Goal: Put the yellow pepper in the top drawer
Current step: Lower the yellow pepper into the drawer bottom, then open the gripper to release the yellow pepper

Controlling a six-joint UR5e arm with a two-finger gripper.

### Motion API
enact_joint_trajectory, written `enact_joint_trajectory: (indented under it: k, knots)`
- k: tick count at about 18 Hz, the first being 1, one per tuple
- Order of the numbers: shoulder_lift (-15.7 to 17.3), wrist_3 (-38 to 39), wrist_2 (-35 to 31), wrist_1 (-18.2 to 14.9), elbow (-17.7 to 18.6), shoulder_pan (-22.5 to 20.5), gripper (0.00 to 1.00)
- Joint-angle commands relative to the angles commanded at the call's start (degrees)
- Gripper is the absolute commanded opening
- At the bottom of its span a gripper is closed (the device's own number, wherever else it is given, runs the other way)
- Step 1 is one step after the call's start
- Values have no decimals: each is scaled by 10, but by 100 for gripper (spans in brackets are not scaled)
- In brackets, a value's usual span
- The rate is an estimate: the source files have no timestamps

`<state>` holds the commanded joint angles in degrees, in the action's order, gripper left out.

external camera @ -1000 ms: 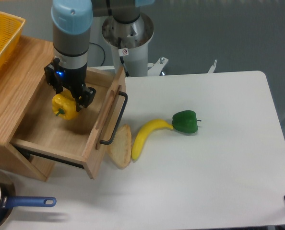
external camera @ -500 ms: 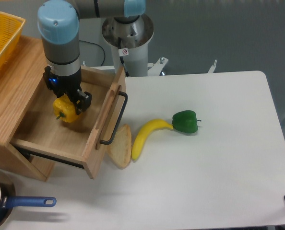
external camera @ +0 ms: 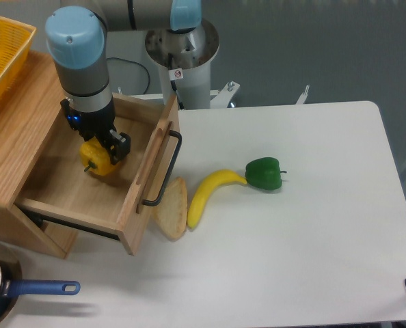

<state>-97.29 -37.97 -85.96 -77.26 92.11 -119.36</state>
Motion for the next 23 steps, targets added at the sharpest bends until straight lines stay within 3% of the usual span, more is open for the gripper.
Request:
enact_joint_trajectory:
  k: [1,2,3,5,13,20,23]
  knots:
    - [0,0,1,1,0,0,65]
    - [0,0,1,1,0,0,70]
    - [0,-2,1,2,0,0,81]
    - [-1,-2,1,2,0,0,91]
    - [3,-3,8,9,-2,-1,95]
    - [10,-5,81,18,-7,-29,95]
    - [21,-7,125,21,-13,-68,97]
